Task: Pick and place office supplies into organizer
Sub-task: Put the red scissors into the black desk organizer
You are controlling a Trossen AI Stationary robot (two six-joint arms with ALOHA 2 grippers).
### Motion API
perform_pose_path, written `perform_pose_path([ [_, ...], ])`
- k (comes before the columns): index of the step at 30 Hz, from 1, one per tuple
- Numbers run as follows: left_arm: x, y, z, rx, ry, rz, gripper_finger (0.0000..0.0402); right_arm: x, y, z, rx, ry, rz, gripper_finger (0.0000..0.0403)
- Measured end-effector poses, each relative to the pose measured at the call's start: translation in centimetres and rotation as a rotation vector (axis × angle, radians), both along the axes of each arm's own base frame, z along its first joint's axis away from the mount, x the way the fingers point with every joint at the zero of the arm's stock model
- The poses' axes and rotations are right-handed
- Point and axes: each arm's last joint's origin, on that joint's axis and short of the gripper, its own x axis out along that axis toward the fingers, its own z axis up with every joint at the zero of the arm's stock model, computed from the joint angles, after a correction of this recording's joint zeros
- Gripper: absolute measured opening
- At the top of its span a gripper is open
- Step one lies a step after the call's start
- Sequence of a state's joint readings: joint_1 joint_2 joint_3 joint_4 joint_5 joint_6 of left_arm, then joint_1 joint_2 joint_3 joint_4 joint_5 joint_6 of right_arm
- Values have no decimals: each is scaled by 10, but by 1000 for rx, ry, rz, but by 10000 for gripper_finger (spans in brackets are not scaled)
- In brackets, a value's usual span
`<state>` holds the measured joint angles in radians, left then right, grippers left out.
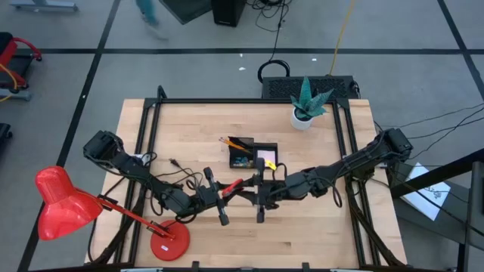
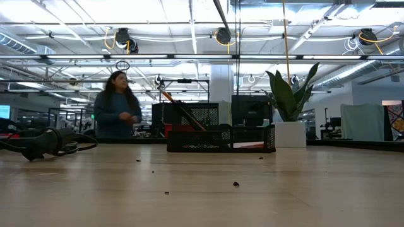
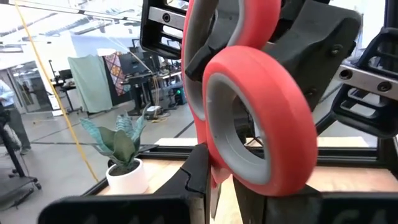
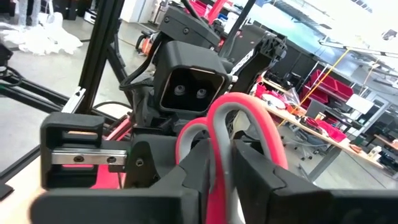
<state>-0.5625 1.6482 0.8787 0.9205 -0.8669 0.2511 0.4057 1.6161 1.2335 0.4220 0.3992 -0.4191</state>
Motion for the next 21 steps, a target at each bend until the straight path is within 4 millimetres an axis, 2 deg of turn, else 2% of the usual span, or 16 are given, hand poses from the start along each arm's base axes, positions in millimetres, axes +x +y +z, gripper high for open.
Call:
perform_pose_path([
  [5, 0, 0, 0, 3, 4, 6, 47, 0, 0, -1, 13, 10, 10, 113],
  [11, 0, 1, 0, 1, 4, 17, 47, 0, 1, -2, 33, 16, -6, 208],
  [15, 0, 2, 0, 5, 8, 41, 47, -4, 3, -1, -21, 19, -72, 262],
  [18, 1, 1, 1, 13, 9, 36, 47, -10, 5, 6, -14, 8, -83, 284],
  [21, 1, 2, 1, 14, 10, 38, 47, -15, 5, 11, -2, 2, -119, 285],
])
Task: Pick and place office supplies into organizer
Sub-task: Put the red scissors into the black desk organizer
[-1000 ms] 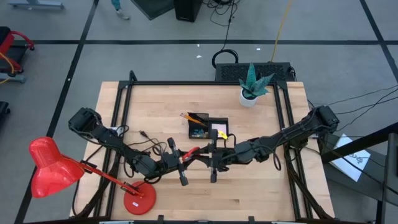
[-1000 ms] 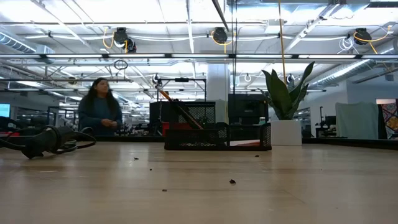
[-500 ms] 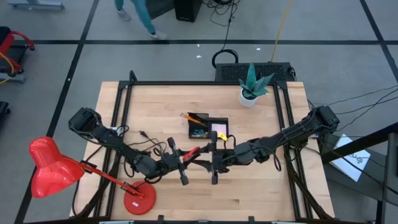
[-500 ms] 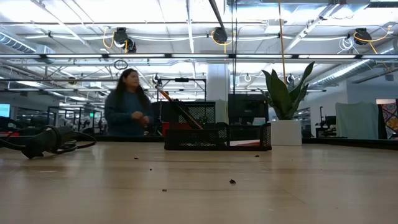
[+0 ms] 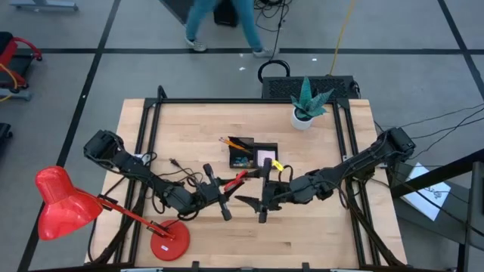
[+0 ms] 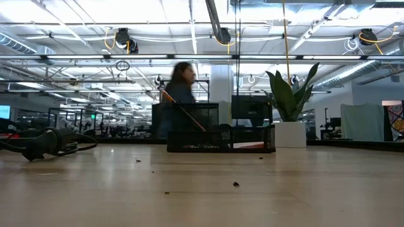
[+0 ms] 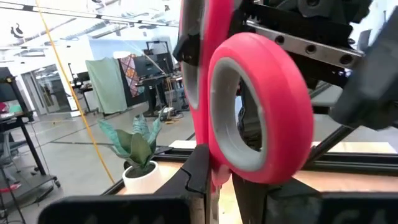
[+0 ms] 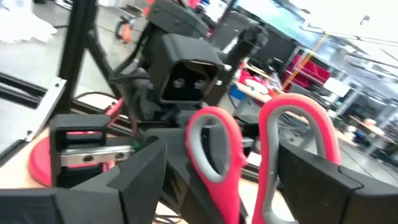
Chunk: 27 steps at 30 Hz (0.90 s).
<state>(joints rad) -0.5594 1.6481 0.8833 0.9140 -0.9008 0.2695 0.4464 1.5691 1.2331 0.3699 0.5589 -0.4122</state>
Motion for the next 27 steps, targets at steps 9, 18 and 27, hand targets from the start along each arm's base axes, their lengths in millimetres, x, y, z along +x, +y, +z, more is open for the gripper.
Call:
perform_pose_path([
  [9, 0, 0, -3, 10, 19, 8, 47, -4, 1, -3, -21, 51, -56, 257],
  [18, 0, 0, -4, 4, 23, 10, 47, -2, -3, -6, 37, 72, -5, 259],
  [27, 0, 1, -7, 1, 38, 37, 47, 13, -12, -22, 167, 80, 49, 278],
])
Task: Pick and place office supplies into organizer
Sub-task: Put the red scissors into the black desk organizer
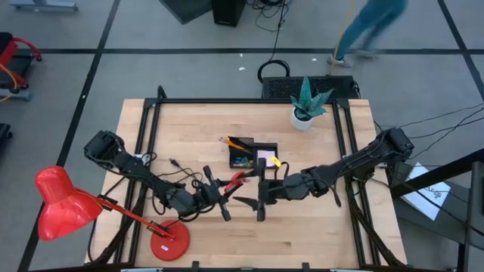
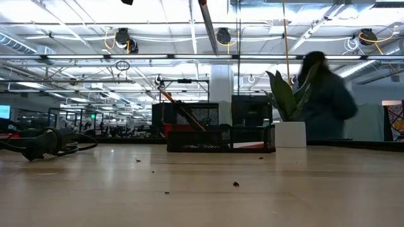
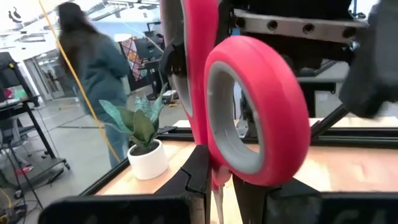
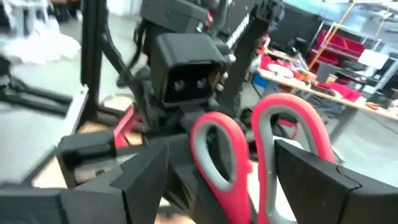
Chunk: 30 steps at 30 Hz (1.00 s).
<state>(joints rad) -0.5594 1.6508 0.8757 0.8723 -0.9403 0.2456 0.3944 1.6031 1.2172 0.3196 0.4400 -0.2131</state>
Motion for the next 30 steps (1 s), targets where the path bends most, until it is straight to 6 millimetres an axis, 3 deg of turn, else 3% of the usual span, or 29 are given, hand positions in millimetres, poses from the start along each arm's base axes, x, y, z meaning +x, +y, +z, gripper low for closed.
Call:
perform_pose_path([
  [7, 5, 9, 1, -30, -13, 39, 47, 8, 7, -23, -30, -51, -206, 266],
  [13, 9, 15, 2, -36, -15, 61, 45, 9, 19, -32, -98, -81, -351, 269],
  [30, 14, 26, 3, -34, -24, 87, 43, 0, 37, -35, -47, -97, -394, 269],
])
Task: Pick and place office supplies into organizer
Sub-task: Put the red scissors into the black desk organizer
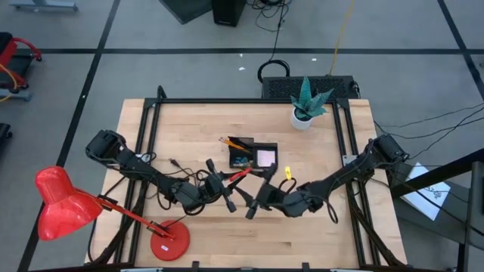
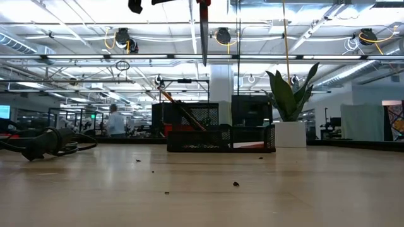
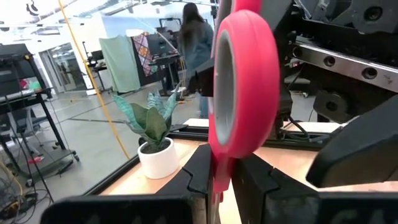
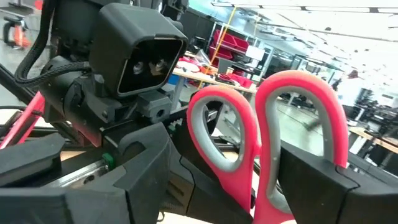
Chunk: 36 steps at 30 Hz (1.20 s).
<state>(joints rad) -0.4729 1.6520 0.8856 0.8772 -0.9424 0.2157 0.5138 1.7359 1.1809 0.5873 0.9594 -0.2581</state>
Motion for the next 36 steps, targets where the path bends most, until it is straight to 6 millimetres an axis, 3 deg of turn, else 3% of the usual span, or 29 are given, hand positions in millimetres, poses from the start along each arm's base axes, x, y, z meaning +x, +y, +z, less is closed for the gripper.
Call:
perform_pose_path([
  [6, 2, 3, 1, 2, -4, -4, 43, -3, 5, -1, -29, 21, 2, 267],
  [13, 3, 4, 1, 57, 21, -26, 43, -4, 5, -2, -196, 112, 2, 259],
  [18, 8, 13, 1, 94, 37, -60, 43, -1, -6, -1, -278, 178, -12, 257],
  [26, 19, 35, -2, 118, 41, -150, 43, -6, -31, 4, -213, 259, -29, 258],
  [30, 20, 35, -4, 132, 49, -171, 43, -9, -39, 4, -176, 298, -25, 257],
  [36, 21, 35, -2, 125, 19, -215, 43, -8, -41, -7, -278, 361, -120, 258],
])
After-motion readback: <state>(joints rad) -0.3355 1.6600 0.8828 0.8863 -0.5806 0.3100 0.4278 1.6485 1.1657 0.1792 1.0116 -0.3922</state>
